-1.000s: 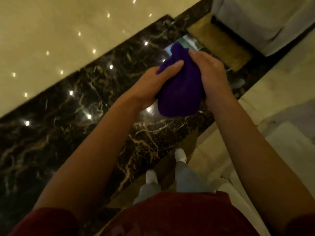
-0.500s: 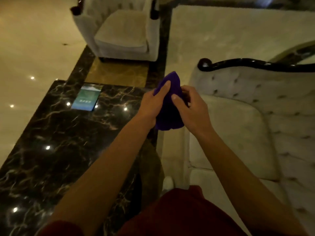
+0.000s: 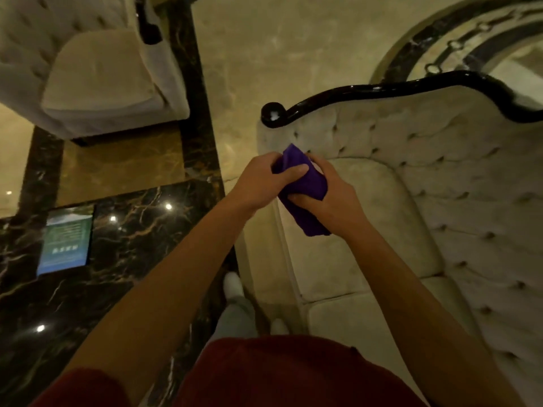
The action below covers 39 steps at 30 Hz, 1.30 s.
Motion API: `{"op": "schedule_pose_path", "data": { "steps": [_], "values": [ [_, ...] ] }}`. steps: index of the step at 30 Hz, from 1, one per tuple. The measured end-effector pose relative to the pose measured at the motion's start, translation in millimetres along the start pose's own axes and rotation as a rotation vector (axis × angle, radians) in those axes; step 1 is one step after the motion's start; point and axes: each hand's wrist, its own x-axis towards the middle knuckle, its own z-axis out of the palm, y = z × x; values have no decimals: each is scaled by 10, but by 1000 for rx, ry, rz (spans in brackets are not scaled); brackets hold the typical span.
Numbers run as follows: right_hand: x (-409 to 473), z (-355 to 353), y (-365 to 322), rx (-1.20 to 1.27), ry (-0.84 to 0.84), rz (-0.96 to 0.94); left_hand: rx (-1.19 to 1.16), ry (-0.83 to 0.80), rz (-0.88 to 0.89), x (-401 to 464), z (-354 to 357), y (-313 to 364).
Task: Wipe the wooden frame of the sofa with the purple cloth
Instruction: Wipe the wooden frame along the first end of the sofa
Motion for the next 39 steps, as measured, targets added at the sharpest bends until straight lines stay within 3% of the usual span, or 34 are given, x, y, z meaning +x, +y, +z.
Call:
{"op": "schedule_pose_path", "data": {
  "steps": [2,4,8,12,15,18,20,23,28,35,39],
  "values": [
    [241,-10,86,-15,1,35,340,-7,131,366,-68,-71],
    [531,33,104,-12,-4,51,374,-68,185,759,-206,-136],
    [1200,176,51,28,29,117,-111,-275,-82,1503,-560,-260],
    [1765,323,-22,117,105,195,-316,-356,-243,2051,-656,-330],
    [2156,419,48,216,171,234,-179,-306,-113,2511,-616,-190],
    [2611,393,233,108,149,207,96,-378,64,3096,-701,-187],
    [2981,303,421,-9,120,175,146,-283,83,3507,-799,-428],
    [3613,193,824,-130,203,146,-28,-25,-238,4089,-916,-1138],
    [4578,520,1387,-247,233,119,-313,64,-710,4599,-753,-2197],
    [5165,1517,1870,-555,187,43,-441,-25,-801,5258,-317,-2644],
    [5178,1883,1954,-588,325,15,-428,-84,-821,5418,-289,-2734]
  ]
}}
